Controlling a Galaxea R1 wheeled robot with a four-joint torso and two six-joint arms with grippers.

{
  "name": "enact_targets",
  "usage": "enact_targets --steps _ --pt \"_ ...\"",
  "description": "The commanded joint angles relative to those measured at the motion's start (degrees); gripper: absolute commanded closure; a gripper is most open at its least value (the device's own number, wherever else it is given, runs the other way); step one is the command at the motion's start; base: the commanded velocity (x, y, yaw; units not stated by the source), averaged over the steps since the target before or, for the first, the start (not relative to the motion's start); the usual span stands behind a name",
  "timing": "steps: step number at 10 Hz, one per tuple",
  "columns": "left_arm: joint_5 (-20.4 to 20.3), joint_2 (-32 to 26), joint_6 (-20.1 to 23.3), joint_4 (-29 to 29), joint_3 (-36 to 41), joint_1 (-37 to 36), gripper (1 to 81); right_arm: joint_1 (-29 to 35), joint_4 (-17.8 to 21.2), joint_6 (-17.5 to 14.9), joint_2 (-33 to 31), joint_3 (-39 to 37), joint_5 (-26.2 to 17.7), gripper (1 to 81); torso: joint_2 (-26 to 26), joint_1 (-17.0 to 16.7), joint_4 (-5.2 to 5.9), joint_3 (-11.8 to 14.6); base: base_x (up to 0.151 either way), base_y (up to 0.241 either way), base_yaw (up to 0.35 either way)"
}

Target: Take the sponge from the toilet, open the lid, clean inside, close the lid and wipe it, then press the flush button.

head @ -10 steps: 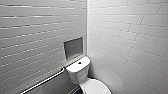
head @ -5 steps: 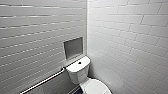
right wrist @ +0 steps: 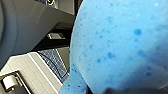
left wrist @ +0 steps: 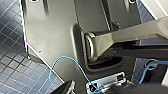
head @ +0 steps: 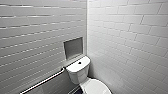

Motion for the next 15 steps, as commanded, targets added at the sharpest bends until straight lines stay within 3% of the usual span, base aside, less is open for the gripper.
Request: enact_targets --steps 1,5,15 --pt "3.2 -1.5 0.3 -0.2 2.2 -1.7 1.0 1.1 -1.7 0.0 -4.0 5.5 -1.9 81.1 0.0 0.0 0.00 0.0 0.000 0.000 0.000" --pt "1.7 -2.4 0.3 -0.1 2.9 -1.8 1.0 0.5 -1.7 -0.1 -4.6 6.0 0.0 81.1 0.0 0.0 0.00 0.0 0.000 0.000 0.000" --pt "1.7 -2.2 0.4 0.1 2.9 -1.8 1.0 0.5 -1.6 -0.1 -5.5 5.1 0.7 81.1 0.0 -0.1 0.00 0.0 0.078 0.000 0.000"
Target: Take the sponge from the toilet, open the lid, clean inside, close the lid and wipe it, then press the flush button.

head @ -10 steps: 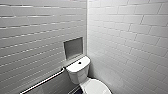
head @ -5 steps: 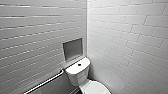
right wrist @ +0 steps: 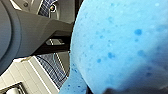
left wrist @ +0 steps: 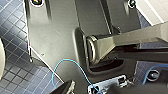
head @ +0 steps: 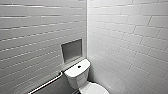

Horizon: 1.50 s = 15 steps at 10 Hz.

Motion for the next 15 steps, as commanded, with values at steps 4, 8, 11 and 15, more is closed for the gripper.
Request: enact_targets --steps 4,8,11,15 --pt "3.5 -0.2 0.4 0.1 0.7 -1.9 1.0 1.1 -0.6 -0.2 -1.3 0.7 -3.0 81.1 0.0 0.0 0.00 0.0 0.098 0.000 0.000" --pt "3.5 -0.1 0.5 0.1 0.7 -2.0 1.0 1.0 -0.5 -0.1 -1.3 0.6 -3.0 81.1 0.0 0.0 0.00 0.0 0.099 0.000 0.000" --pt "3.5 -0.1 0.5 0.1 0.7 -2.0 1.0 1.0 -0.5 0.1 -1.2 0.6 -3.0 81.1 0.0 0.0 0.00 0.0 0.099 0.000 0.000" --pt "3.5 0.0 0.6 0.1 0.7 -2.0 1.0 0.8 -0.6 0.1 -1.3 0.5 -3.0 81.1 0.0 0.0 0.00 0.0 0.099 0.000 0.000"
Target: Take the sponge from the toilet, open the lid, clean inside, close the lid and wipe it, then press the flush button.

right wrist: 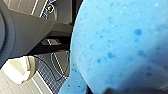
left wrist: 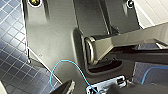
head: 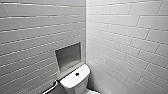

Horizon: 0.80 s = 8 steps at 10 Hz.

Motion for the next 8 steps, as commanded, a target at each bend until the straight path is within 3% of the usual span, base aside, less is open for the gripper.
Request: enact_targets --steps 1,3,8 --pt "3.5 -0.3 0.6 0.1 0.6 -1.8 1.0 0.9 -0.7 0.1 -0.7 0.5 -3.1 81.1 0.0 0.0 0.00 0.0 0.099 0.000 0.000" --pt "3.5 -0.2 0.6 0.1 0.6 -1.8 1.0 0.9 -0.7 0.1 -0.7 0.5 -3.1 81.1 0.0 0.0 0.00 0.0 0.098 0.000 0.000" --pt "3.5 -1.1 0.5 -0.2 1.3 -1.8 1.0 0.7 -0.4 0.3 -2.6 2.5 -0.6 81.1 0.0 0.0 0.00 0.0 0.000 0.000 0.000"
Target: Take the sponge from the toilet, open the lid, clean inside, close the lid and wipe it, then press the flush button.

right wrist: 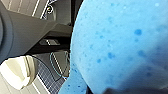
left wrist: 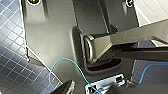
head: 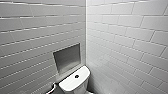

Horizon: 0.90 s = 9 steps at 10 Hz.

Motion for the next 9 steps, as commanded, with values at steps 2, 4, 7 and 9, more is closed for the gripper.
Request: enact_targets --steps 2,4,7,9 --pt "3.3 -4.3 0.0 -0.7 4.3 -1.9 1.0 0.7 -0.4 0.4 -7.5 9.6 0.5 81.1 0.0 0.0 0.00 0.0 0.000 0.000 0.000" --pt "2.4 -8.5 0.0 -0.8 10.6 -2.0 1.0 0.5 -0.9 0.4 -12.4 16.7 0.6 81.1 0.0 0.0 0.00 0.0 0.000 0.000 0.000" --pt "1.5 -15.3 -0.2 -0.9 21.2 -3.1 1.0 0.7 -0.8 0.4 -18.2 22.5 2.2 81.1 0.0 0.0 0.00 0.0 0.000 0.000 0.000" --pt "1.5 -19.4 -0.2 -2.3 26.8 -4.5 1.0 0.9 -0.9 0.4 -19.0 23.3 2.2 81.1 0.0 0.0 0.00 0.0 0.000 0.000 0.000"
